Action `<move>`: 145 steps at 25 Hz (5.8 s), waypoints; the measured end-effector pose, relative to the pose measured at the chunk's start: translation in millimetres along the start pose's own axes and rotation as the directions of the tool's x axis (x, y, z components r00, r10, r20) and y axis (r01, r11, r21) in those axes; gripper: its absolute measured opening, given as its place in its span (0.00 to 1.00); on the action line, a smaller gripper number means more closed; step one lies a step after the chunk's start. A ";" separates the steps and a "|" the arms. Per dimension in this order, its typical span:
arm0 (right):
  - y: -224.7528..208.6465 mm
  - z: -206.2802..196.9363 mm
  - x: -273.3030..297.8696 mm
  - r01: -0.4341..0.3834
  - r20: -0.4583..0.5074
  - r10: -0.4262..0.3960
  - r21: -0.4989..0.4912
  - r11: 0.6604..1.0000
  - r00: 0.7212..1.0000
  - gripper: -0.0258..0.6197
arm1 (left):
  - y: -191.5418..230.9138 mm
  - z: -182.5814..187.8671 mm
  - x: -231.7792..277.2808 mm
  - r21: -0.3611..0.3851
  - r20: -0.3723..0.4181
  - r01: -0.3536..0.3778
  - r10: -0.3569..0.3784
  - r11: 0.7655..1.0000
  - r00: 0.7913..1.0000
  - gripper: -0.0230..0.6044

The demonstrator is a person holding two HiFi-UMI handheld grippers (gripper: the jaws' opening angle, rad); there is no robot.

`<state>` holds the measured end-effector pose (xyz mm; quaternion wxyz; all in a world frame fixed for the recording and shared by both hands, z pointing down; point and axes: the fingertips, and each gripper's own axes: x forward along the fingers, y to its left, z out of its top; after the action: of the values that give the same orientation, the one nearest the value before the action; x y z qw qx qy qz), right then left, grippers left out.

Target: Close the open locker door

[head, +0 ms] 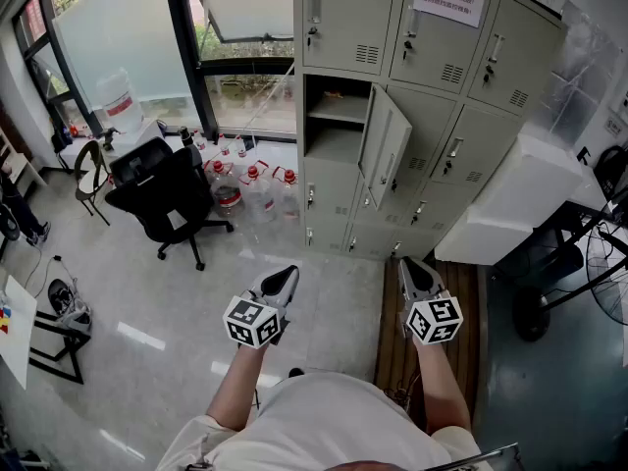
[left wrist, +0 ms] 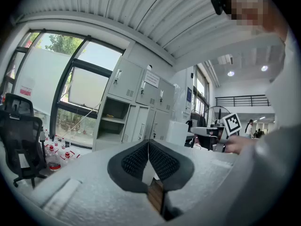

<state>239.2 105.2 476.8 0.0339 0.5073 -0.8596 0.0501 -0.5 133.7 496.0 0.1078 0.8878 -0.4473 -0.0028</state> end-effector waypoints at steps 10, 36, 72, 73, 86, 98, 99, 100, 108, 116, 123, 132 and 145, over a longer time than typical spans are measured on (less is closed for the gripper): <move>5.6 0.9 2.0 -0.001 0.006 0.001 -0.001 1.000 1.000 0.06 | 5.8 2.3 -4.6 0.001 0.006 -0.006 0.006 1.000 1.000 0.06; 9.3 -8.5 8.4 0.057 0.009 -0.057 0.022 0.998 0.998 0.21 | 19.9 -14.0 -3.6 -0.020 -0.028 0.014 -0.015 1.000 0.999 0.06; 7.1 -28.2 68.3 0.155 -0.048 -0.152 0.054 0.987 0.987 0.23 | 100.1 -25.7 13.4 -0.051 -0.065 0.043 -0.046 0.998 0.997 0.06; 1.8 -28.7 74.7 0.153 -0.049 -0.150 0.059 0.986 0.987 0.23 | 102.8 -26.6 19.8 -0.053 -0.068 0.040 -0.043 0.998 0.997 0.06; -77.0 -23.2 167.2 0.122 -0.066 -0.117 0.078 0.989 0.991 0.23 | 140.8 -9.6 128.1 -0.054 -0.089 0.019 -0.023 0.998 0.996 0.06; -155.0 -30.2 231.8 0.073 -0.107 -0.064 0.086 0.994 0.992 0.24 | 150.7 -3.7 220.8 -0.057 -0.103 -0.013 0.007 0.998 0.995 0.06; -159.8 -30.2 236.6 0.064 -0.109 -0.055 0.085 0.994 0.992 0.24 | 150.8 -3.2 226.9 -0.056 -0.103 -0.018 0.012 0.998 0.995 0.06; -163.9 -30.2 241.3 0.054 -0.111 -0.045 0.083 0.995 0.993 0.24 | 151.4 -2.2 232.7 -0.053 -0.103 -0.023 0.017 0.998 0.995 0.06; -197.8 -31.6 274.8 0.016 -0.112 -0.006 0.094 0.995 0.994 0.24 | 153.8 -1.6 265.9 -0.058 -0.104 -0.062 0.056 0.996 0.993 0.06; -212.2 -36.5 298.1 0.005 -0.137 0.008 0.094 0.996 0.991 0.25 | 167.6 -1.7 286.8 -0.064 -0.124 -0.056 0.048 0.996 0.991 0.06; -195.4 -36.0 308.2 -0.046 -0.136 0.053 0.053 0.998 0.989 0.27 | 192.8 0.3 302.7 -0.072 -0.146 -0.015 0.005 0.997 0.989 0.06; -156.0 -33.7 326.0 -0.074 -0.144 0.078 0.033 0.997 0.987 0.27 | 220.3 8.4 314.4 -0.074 -0.160 0.058 -0.069 0.996 0.985 0.06; -98.9 -31.4 366.5 -0.110 -0.154 0.111 0.015 0.994 0.982 0.27 | 271.1 10.0 291.9 -0.097 -0.164 0.058 -0.073 0.994 0.984 0.06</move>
<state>149.0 -256.9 553.0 0.0958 0.4537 -0.8810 0.0940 -41.6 -256.5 565.5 0.1854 0.8933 -0.4066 0.0478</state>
